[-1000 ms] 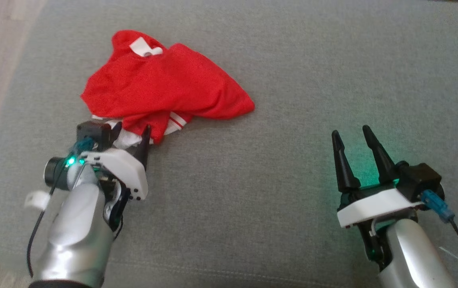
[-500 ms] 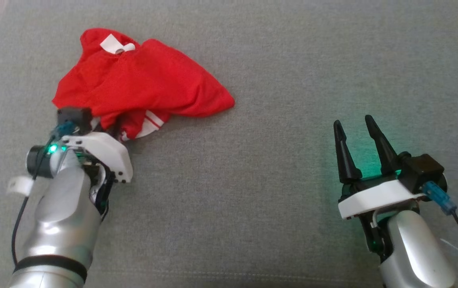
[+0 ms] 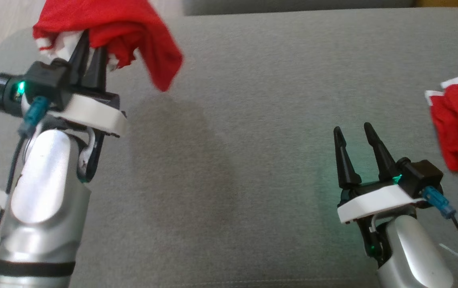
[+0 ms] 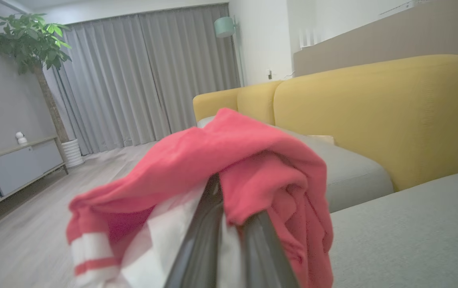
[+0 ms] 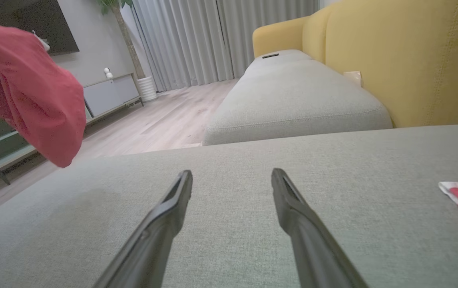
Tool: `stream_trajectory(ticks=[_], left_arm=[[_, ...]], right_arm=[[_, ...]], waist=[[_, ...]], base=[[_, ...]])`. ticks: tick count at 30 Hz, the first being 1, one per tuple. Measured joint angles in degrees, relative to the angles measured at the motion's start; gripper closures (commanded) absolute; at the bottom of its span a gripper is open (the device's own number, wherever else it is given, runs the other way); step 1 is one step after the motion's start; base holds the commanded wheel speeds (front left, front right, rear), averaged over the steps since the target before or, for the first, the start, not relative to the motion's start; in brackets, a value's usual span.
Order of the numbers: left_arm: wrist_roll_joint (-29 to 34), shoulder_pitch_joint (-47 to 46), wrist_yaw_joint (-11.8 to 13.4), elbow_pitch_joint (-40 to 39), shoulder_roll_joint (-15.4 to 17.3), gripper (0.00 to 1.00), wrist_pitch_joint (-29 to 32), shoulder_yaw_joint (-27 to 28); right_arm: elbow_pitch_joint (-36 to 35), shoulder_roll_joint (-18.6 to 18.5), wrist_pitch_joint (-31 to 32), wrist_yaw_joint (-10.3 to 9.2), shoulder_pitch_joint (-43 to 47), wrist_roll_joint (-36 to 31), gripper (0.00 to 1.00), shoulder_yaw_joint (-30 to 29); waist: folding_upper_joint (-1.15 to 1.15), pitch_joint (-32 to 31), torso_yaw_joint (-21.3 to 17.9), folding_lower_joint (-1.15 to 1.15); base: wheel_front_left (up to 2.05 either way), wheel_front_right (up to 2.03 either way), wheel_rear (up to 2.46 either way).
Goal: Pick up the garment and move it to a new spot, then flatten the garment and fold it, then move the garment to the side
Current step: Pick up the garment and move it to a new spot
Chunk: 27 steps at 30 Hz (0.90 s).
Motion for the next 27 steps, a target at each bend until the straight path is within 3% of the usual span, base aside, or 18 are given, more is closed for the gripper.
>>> stream_trajectory(ticks=[3,10,18,21,27], left_arm=[[2.1,0.7,-0.4,-3.8,0.7,1.00,-0.1,-1.9],[3.8,-1.2,-3.3,-3.1,0.6,1.00,1.5,-8.8],[2.5,-11.0,-4.6,-0.3,-4.3,1.00,2.3,-13.7],[1.3,-14.1,-4.4,0.5,-6.3,1.00,1.6,-14.0],[0.0,-15.5,-1.1,4.7,-7.2,1.00,0.3,-13.0]], right_arm=[[0.5,0.0,-0.1,0.00,0.0,0.8,0.00,0.5],[1.6,0.0,-0.8,0.00,0.0,2.8,0.00,1.8],[2.1,0.0,-1.0,0.00,-0.5,4.1,0.00,3.3],[2.1,0.0,-1.0,0.00,-1.1,4.4,0.00,3.4],[1.3,0.0,-1.0,0.00,-1.4,4.6,0.00,3.2]], waist=[[0.00,-1.1,-1.6,0.00],[0.00,-2.5,-6.3,0.00],[0.00,-2.2,-12.2,0.01],[0.00,-1.8,-14.0,0.01],[0.00,-0.5,-15.8,0.01]], base=[[0.00,0.00,0.00],[0.00,0.00,0.00],[0.00,0.00,0.00],[0.00,0.00,0.00],[0.00,0.00,0.00]])
